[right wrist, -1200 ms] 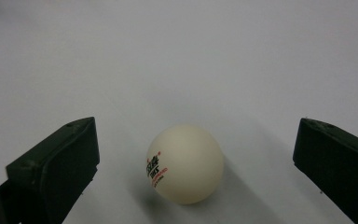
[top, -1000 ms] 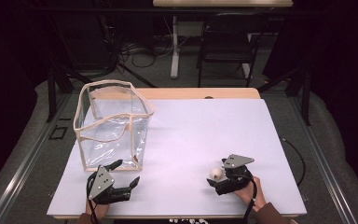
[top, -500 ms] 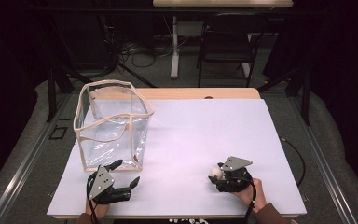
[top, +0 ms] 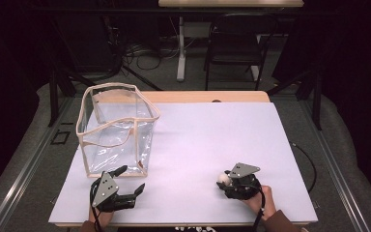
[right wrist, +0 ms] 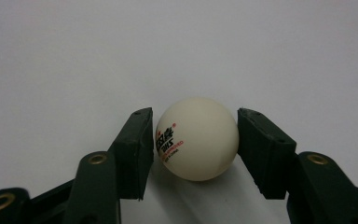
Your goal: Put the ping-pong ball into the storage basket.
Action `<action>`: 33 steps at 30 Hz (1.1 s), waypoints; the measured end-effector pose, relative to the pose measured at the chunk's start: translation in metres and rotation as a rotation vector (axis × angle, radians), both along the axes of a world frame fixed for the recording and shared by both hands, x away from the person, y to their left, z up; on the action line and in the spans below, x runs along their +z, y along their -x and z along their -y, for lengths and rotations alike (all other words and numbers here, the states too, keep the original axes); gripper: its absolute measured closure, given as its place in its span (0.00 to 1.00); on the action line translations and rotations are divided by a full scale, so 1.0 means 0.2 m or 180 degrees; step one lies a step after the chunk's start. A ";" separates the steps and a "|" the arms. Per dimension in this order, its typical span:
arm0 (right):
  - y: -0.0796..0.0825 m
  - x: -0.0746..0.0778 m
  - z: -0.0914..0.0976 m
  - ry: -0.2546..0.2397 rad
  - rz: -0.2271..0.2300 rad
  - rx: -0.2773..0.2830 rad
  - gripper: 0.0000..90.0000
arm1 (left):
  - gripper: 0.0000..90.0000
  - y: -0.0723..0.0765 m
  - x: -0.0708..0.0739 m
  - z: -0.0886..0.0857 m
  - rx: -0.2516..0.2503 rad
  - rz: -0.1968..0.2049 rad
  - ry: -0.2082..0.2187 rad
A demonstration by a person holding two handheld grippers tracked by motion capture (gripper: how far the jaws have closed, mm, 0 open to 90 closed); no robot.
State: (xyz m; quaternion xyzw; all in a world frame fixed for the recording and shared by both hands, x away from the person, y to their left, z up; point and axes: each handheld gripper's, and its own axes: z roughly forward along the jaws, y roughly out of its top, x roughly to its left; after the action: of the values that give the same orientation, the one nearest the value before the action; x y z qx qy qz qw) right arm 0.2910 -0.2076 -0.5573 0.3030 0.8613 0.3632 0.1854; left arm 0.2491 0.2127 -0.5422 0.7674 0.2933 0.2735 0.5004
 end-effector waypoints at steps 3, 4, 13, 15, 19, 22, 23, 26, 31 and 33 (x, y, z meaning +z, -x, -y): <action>0.00 0.00 0.00 0.0006 -0.0002 -0.0003 0.56 | 0.18 0.00 0.00 0.00 -0.0001 0.0000 0.0000; 0.00 0.00 0.01 0.0002 0.0006 0.0000 0.56 | 0.18 0.00 0.00 0.00 0.0000 0.0002 0.0000; 0.00 0.01 0.02 -0.0035 0.0043 -0.0022 0.56 | 0.18 0.00 0.00 0.00 0.0000 0.0001 0.0003; 0.00 0.01 0.02 -0.0052 0.0059 -0.0024 0.56 | 0.18 0.00 0.00 0.00 0.0000 -0.0002 -0.0004; 0.01 0.03 0.02 -0.0076 0.0098 -0.0030 0.56 | 0.18 0.00 0.00 0.00 0.0000 -0.0001 -0.0009; 0.01 0.04 0.03 -0.0109 0.0136 -0.0032 0.56 | 0.18 0.00 0.00 0.00 0.0000 -0.0001 -0.0010; 0.01 0.05 0.03 -0.0126 0.0151 -0.0036 0.56 | 0.18 0.00 0.00 0.00 0.0000 -0.0004 -0.0006; 0.02 0.06 0.04 -0.0161 0.0190 -0.0048 0.56 | 0.18 0.00 0.00 0.00 -0.0002 -0.0004 -0.0005; 0.03 0.08 0.04 -0.0213 0.0241 -0.0038 0.56 | 0.18 0.00 0.00 0.00 -0.0009 0.0000 -0.0015; 0.03 0.08 0.04 -0.0231 0.0250 -0.0041 0.56 | 0.18 0.00 0.00 0.00 -0.0006 -0.0003 -0.0012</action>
State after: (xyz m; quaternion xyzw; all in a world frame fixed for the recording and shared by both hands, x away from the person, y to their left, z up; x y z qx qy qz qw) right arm 0.2849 -0.2146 -0.5408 0.3006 0.8376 0.4047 0.2103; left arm 0.2492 0.2121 -0.5426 0.7687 0.2923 0.2732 0.4990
